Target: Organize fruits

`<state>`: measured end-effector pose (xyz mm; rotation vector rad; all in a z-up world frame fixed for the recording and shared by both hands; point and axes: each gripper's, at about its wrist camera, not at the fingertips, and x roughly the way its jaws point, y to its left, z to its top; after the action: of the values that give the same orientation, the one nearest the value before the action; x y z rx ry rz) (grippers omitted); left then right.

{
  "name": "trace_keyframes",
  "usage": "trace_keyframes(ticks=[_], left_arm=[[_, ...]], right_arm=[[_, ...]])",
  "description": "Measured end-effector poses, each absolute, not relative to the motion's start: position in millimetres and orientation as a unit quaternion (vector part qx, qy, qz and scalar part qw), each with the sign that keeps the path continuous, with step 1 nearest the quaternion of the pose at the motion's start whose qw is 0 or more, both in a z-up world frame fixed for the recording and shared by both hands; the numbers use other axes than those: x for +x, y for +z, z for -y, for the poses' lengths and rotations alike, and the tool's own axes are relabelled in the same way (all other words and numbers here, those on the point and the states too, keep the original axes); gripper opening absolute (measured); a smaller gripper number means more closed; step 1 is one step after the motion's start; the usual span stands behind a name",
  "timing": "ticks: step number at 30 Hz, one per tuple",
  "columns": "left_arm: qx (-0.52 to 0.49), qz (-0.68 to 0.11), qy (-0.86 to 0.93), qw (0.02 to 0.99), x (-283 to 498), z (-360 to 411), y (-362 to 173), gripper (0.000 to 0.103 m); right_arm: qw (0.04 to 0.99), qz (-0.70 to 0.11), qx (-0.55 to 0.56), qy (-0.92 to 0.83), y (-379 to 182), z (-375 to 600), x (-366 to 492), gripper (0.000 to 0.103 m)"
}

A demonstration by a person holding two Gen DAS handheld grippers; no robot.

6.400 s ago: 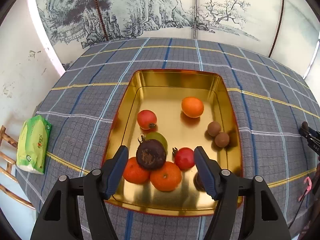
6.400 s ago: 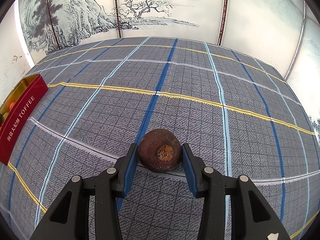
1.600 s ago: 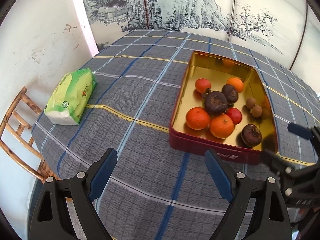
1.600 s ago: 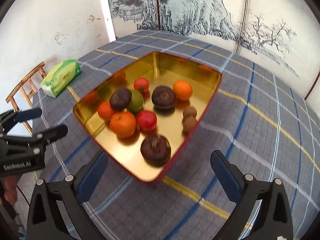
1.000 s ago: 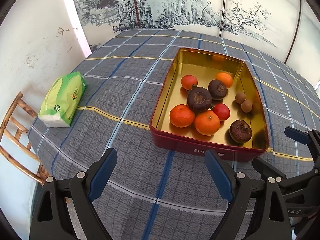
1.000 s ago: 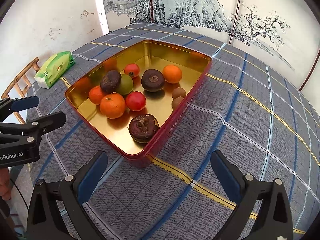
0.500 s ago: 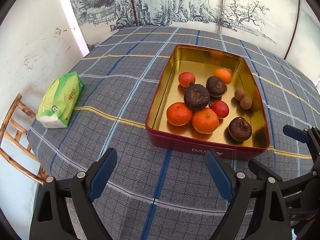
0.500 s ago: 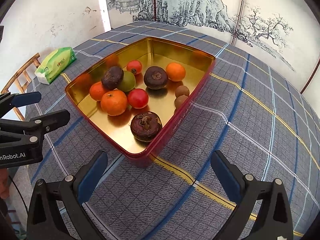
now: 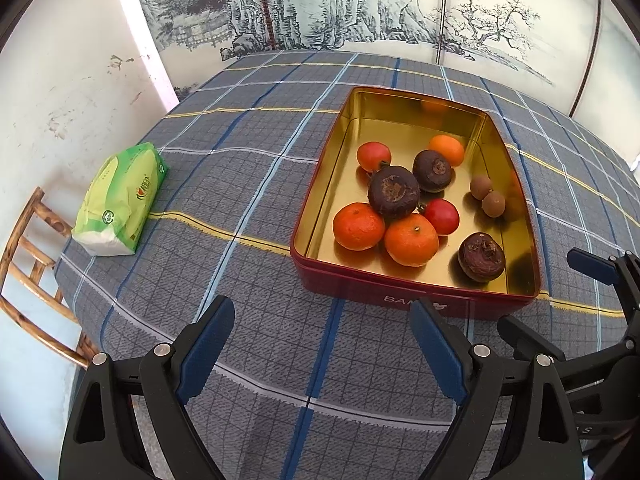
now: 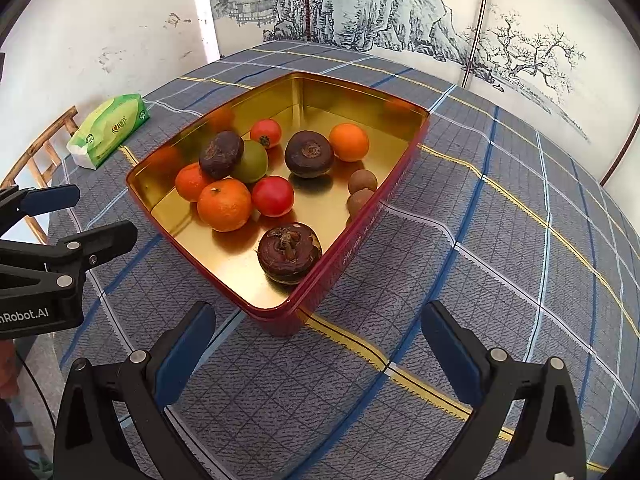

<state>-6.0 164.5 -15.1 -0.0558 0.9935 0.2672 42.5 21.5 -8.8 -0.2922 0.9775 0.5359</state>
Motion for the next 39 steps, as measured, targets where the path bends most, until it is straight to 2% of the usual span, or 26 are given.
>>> trace_keyframes(ticks=[39], left_arm=[[-0.048, -0.483, 0.116, 0.867, -6.4, -169.1, -14.1, 0.089]], right_arm=[[0.836, -0.464, -0.144, 0.254, -10.6, -24.3, 42.2, 0.102]])
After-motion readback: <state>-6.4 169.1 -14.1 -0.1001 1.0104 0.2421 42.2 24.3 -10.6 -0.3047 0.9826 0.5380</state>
